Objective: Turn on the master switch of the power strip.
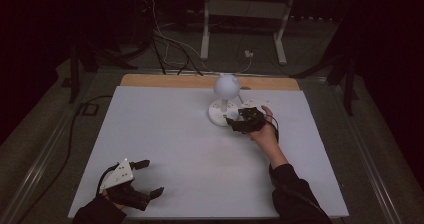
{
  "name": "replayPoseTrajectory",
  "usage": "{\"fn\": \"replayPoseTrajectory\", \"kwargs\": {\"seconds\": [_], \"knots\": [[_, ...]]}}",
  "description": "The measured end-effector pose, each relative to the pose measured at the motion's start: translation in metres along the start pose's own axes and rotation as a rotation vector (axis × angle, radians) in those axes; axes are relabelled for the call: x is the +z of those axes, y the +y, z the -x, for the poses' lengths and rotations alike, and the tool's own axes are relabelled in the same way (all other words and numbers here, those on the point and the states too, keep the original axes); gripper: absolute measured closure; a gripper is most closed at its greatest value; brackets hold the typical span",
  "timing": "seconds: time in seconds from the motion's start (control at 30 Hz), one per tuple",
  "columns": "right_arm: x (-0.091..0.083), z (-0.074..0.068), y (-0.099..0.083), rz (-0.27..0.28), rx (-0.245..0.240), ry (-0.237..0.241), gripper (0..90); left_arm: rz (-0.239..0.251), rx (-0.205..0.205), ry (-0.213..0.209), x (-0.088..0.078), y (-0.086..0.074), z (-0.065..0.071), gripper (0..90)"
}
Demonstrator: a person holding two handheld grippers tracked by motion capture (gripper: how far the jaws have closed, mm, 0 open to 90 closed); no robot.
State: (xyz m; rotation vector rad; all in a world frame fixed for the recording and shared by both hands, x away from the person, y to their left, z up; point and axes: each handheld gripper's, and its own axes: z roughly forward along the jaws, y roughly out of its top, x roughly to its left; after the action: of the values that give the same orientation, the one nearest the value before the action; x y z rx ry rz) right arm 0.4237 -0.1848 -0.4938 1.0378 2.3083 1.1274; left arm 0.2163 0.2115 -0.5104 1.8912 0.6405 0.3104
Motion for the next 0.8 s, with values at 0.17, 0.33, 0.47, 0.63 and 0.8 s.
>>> {"fn": "replayPoseTrajectory", "kwargs": {"seconds": [0.17, 0.33, 0.47, 0.63, 0.8], "knots": [[-0.002, -0.004, 0.001, -0.030, 0.016, 0.078, 8.4, -0.002, 0.000, 0.000, 0.000, 0.000, 0.000, 0.1], [-0.005, -0.008, 0.002, -0.053, 0.011, 0.115, 0.0, -0.001, 0.000, -0.001, 0.000, 0.000, 0.000, 0.1], [-0.011, -0.009, 0.003, -0.055, 0.013, 0.117, 0.0, -0.001, 0.000, -0.002, 0.000, 0.000, 0.000, 0.1], [-0.019, -0.013, 0.002, -0.059, 0.008, 0.148, 0.0, 0.000, 0.000, -0.003, 0.000, 0.000, 0.000, 0.1], [-0.031, -0.016, -0.001, -0.025, 0.002, 0.156, 0.0, -0.002, -0.002, -0.003, 0.000, 0.000, 0.001, 0.1]]}}
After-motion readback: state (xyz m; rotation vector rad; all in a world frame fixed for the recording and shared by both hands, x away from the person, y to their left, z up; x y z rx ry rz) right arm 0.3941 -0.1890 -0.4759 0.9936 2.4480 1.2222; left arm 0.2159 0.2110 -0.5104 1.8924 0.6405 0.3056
